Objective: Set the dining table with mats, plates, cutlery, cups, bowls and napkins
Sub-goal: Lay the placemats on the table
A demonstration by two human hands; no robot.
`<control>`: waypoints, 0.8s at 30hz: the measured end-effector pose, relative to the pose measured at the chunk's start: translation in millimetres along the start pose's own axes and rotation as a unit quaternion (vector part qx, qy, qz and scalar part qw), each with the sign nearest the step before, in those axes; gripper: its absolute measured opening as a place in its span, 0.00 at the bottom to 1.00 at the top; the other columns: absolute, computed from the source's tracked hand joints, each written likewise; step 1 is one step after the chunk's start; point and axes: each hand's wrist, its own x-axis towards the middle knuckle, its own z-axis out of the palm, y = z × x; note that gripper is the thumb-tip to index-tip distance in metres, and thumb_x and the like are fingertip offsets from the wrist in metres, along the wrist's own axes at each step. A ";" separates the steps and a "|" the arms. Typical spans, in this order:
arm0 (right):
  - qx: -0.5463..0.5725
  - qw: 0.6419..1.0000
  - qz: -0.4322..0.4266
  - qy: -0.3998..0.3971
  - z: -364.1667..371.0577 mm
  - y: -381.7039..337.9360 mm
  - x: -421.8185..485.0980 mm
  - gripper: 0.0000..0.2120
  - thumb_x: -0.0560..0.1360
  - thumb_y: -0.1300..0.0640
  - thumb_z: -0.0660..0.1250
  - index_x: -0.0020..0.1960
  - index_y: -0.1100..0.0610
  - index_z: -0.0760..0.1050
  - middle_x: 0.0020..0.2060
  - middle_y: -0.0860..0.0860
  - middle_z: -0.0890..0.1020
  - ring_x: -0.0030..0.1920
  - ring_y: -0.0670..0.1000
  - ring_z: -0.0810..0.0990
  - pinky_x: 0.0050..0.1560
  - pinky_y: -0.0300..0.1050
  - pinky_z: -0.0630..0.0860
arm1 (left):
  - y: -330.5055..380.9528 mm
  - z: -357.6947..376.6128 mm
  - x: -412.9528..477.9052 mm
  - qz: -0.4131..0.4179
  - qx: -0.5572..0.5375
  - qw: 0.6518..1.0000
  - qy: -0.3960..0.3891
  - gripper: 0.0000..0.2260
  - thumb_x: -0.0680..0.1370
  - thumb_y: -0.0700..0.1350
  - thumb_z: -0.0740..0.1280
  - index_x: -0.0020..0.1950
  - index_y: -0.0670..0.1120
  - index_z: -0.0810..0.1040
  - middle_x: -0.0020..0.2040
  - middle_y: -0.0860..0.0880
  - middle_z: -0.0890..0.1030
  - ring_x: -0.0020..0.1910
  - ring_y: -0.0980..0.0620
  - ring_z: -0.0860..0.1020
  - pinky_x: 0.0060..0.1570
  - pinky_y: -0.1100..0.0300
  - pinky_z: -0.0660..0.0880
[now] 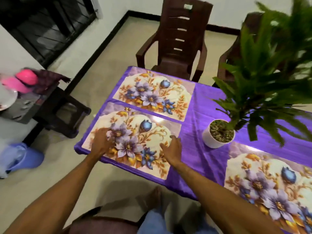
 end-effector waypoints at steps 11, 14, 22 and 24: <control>-0.073 0.975 0.186 0.097 35.5 -32.4 17.5 0.40 0.71 0.48 0.77 0.74 0.56 0.59 0.77 0.60 0.55 0.75 0.64 0.56 0.70 0.65 0.61 | -56.1 -14.3 60.6 -0.081 0.067 0.994 0.007 0.27 0.71 0.55 0.59 0.63 0.39 0.77 0.58 0.36 0.79 0.58 0.34 0.75 0.60 0.43 0.71; -0.072 0.968 0.217 0.103 36.7 -36.9 18.4 0.43 0.70 0.48 0.78 0.75 0.57 0.57 0.76 0.60 0.57 0.75 0.64 0.57 0.69 0.66 0.62 | -44.9 -23.5 61.1 -0.091 0.074 0.993 -0.014 0.25 0.74 0.57 0.61 0.64 0.42 0.75 0.60 0.37 0.78 0.59 0.35 0.75 0.57 0.41 0.74; -0.030 0.960 0.232 0.158 27.5 -33.2 18.7 0.37 0.71 0.57 0.76 0.73 0.59 0.59 0.72 0.60 0.66 0.71 0.63 0.65 0.67 0.65 0.66 | -47.2 -47.1 66.0 -0.118 -0.004 0.993 0.026 0.25 0.71 0.55 0.71 0.62 0.42 0.75 0.58 0.39 0.78 0.55 0.37 0.78 0.54 0.39 0.77; 0.000 0.961 0.216 0.171 22.2 -30.5 16.1 0.32 0.72 0.59 0.75 0.69 0.59 0.63 0.68 0.59 0.72 0.68 0.63 0.70 0.63 0.63 0.70 | -42.2 -52.4 62.1 -0.109 -0.019 0.992 0.059 0.17 0.73 0.47 0.74 0.56 0.39 0.77 0.53 0.38 0.79 0.49 0.40 0.79 0.47 0.47 0.76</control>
